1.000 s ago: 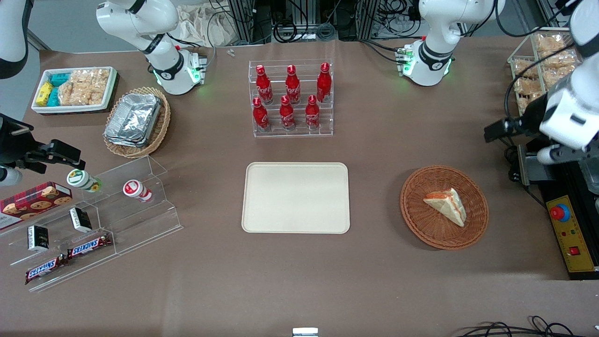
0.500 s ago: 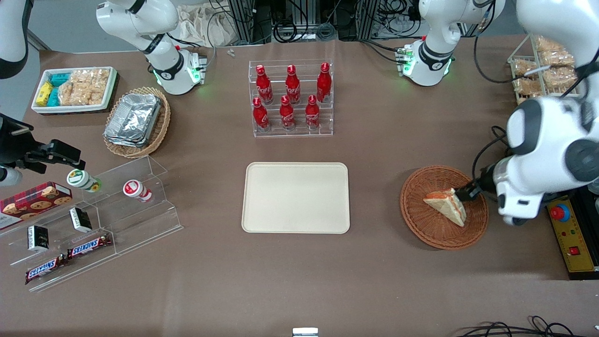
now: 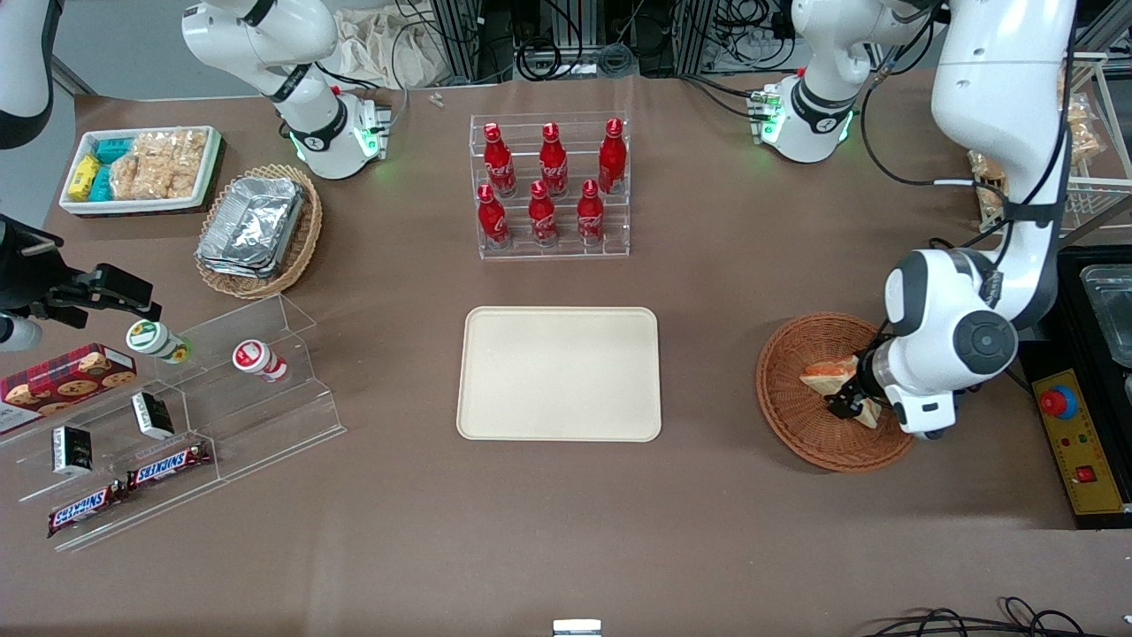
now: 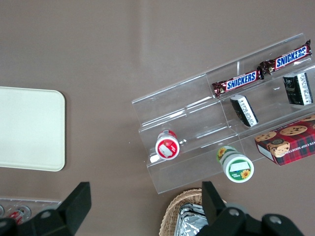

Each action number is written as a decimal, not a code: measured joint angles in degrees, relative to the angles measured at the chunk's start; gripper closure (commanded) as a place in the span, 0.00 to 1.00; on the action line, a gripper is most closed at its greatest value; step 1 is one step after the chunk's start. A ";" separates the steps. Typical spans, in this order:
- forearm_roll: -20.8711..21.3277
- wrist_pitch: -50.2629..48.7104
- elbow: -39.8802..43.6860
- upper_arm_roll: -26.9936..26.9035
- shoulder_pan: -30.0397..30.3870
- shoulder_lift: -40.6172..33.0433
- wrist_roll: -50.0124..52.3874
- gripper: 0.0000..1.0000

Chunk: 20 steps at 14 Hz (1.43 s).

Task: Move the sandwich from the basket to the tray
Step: 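Close the left gripper on the sandwich wedge and lift it, then carry the held sandwich from the basket over the cream tray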

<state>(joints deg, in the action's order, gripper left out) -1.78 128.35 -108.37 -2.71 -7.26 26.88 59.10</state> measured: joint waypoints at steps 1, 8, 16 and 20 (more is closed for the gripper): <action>0.00 0.33 -0.15 -0.02 0.00 0.52 0.36 0.98; 0.00 -0.73 0.70 -0.05 0.00 -1.81 0.63 1.00; -2.77 -17.27 4.00 7.34 -0.93 -17.27 -17.99 1.00; -3.72 -15.75 3.50 17.29 -1.52 -15.97 -23.75 1.00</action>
<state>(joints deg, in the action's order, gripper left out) -5.49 112.59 -104.86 14.59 -8.78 10.91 35.35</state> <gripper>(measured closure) 0.802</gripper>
